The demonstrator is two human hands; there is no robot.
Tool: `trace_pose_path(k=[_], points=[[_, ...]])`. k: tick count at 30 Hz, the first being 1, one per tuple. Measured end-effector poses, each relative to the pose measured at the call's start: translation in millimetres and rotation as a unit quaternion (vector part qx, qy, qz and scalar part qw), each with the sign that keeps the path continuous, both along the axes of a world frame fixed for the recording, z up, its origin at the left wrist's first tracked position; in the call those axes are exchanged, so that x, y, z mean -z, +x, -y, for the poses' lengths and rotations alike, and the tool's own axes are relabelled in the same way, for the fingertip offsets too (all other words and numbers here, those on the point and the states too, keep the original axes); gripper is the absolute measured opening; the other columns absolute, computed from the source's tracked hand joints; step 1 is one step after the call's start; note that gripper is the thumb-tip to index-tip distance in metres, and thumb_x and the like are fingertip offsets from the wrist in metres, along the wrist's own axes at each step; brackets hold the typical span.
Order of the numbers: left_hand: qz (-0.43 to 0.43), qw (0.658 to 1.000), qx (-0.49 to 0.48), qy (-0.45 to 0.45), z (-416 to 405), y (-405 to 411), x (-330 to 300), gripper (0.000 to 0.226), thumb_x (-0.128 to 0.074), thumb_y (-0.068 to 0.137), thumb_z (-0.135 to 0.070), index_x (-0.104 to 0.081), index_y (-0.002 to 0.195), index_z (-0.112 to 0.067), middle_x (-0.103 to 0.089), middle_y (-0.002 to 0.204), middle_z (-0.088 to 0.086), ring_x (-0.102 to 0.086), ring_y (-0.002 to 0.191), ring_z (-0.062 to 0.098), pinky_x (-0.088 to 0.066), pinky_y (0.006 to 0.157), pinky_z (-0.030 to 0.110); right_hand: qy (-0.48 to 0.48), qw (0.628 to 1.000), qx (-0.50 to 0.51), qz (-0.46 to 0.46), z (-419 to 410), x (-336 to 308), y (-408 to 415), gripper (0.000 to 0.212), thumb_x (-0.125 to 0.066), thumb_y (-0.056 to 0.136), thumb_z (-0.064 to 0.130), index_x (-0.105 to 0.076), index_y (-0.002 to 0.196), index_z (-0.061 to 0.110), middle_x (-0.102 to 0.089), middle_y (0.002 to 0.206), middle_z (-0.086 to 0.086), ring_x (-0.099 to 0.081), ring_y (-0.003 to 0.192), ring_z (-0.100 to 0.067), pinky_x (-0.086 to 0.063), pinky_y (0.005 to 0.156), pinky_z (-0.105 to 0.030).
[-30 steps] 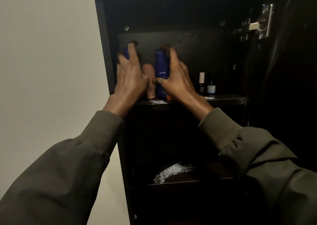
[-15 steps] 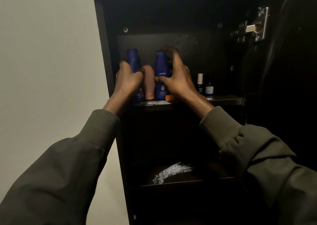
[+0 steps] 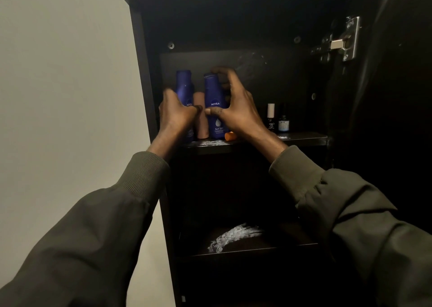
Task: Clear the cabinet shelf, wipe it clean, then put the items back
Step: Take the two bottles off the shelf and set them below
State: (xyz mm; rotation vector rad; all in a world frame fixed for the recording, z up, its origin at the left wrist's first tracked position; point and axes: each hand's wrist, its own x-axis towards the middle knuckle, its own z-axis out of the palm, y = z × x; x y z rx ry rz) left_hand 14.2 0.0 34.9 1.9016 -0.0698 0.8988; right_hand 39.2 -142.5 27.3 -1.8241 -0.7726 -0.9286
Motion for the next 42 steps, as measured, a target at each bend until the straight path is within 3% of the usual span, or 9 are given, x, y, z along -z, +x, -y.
trace_pose_path(k=[7, 11, 14, 17, 22, 28, 33, 38, 42], points=[[0.095, 0.995, 0.018, -0.009, 2, -8, -4, 0.045, -0.070, 0.080, -0.010, -0.034, 0.106, -0.015, -0.052, 0.100, 0.002, -0.061, 0.090, 0.022, -0.056, 0.079, 0.036, 0.052, 0.997, -0.023, 0.044, -6, -6, -9, 0.078, -0.084, 0.070, 0.011, -0.043, 0.136, 0.019, -0.057, 0.131, -0.004, -0.062, 0.109, -0.013, -0.058, 0.086, -0.031], [0.136, 0.990, 0.030, -0.004, 2, -20, -13, 0.047, -0.070, 0.081, -0.011, -0.033, 0.109, -0.015, -0.052, 0.097, -0.001, -0.057, 0.077, 0.007, -0.051, 0.068, 0.021, 0.082, 0.993, -0.054, 0.065, -4, -12, -21, 0.079, -0.085, 0.068, 0.010, -0.044, 0.136, 0.015, -0.058, 0.127, 0.001, -0.062, 0.104, -0.004, -0.057, 0.084, -0.025], [0.163, 0.986, 0.033, 0.008, 0, -32, -17, 0.048, -0.070, 0.082, -0.012, -0.037, 0.116, -0.008, -0.046, 0.089, -0.007, -0.050, 0.071, 0.003, -0.040, 0.060, 0.012, 0.084, 0.990, -0.072, 0.084, 0, -17, -33, 0.080, -0.084, 0.069, 0.009, -0.043, 0.138, 0.012, -0.053, 0.135, -0.004, -0.062, 0.107, -0.009, -0.057, 0.084, -0.025], [0.177, 0.983, 0.037, 0.019, -5, -44, -18, 0.048, -0.071, 0.081, -0.012, -0.037, 0.114, -0.012, -0.047, 0.096, -0.001, -0.051, 0.073, 0.003, -0.041, 0.060, 0.009, 0.082, 0.988, -0.087, 0.094, 2, -19, -46, 0.081, -0.084, 0.070, 0.009, -0.042, 0.138, 0.009, -0.050, 0.138, -0.006, -0.062, 0.107, -0.013, -0.058, 0.082, -0.027], [0.164, 0.985, 0.043, 0.022, -9, -60, -14, 0.049, -0.073, 0.081, -0.014, -0.038, 0.115, -0.015, -0.047, 0.091, -0.008, -0.054, 0.076, 0.002, -0.042, 0.060, 0.005, 0.074, 0.989, -0.092, 0.089, 3, -13, -61, 0.082, -0.084, 0.071, 0.011, -0.040, 0.140, 0.009, -0.050, 0.138, -0.007, -0.062, 0.107, -0.012, -0.057, 0.080, -0.023], [0.140, 0.988, 0.054, 0.018, -11, -73, 10, 0.054, -0.074, 0.082, -0.019, -0.039, 0.123, -0.013, -0.051, 0.100, -0.005, -0.057, 0.083, 0.004, -0.045, 0.067, 0.013, 0.076, 0.989, -0.110, 0.056, 7, 10, -74, 0.084, -0.085, 0.069, 0.011, -0.041, 0.140, 0.017, -0.053, 0.135, -0.010, -0.064, 0.107, -0.021, -0.060, 0.082, -0.035], [0.120, 0.991, 0.065, 0.008, -10, -84, 29, 0.051, -0.076, 0.081, -0.017, -0.039, 0.117, -0.016, -0.051, 0.094, -0.008, -0.059, 0.081, 0.005, -0.049, 0.057, 0.010, 0.073, 0.990, -0.118, 0.033, 11, 29, -85, 0.085, -0.086, 0.069, 0.010, -0.042, 0.141, 0.019, -0.054, 0.134, -0.008, -0.064, 0.108, -0.020, -0.059, 0.084, -0.035], [0.098, 0.993, 0.059, 0.017, -11, -96, 50, 0.057, -0.076, 0.081, -0.021, -0.040, 0.124, -0.012, -0.054, 0.109, 0.000, -0.059, 0.087, 0.007, -0.048, 0.073, 0.013, 0.070, 0.990, -0.127, 0.003, 15, 50, -98, 0.086, -0.086, 0.069, 0.008, -0.042, 0.142, 0.019, -0.055, 0.135, -0.004, -0.062, 0.110, -0.015, -0.057, 0.083, -0.028], [0.069, 0.996, 0.061, 0.012, -13, -107, 72, 0.055, -0.076, 0.081, -0.022, -0.041, 0.122, -0.013, -0.057, 0.113, 0.004, -0.061, 0.095, 0.013, -0.049, 0.076, 0.016, 0.073, 0.988, -0.136, -0.027, 16, 71, -111, 0.089, -0.086, 0.069, 0.006, -0.040, 0.145, 0.020, -0.055, 0.134, 0.000, -0.062, 0.111, -0.012, -0.057, 0.085, -0.027]])
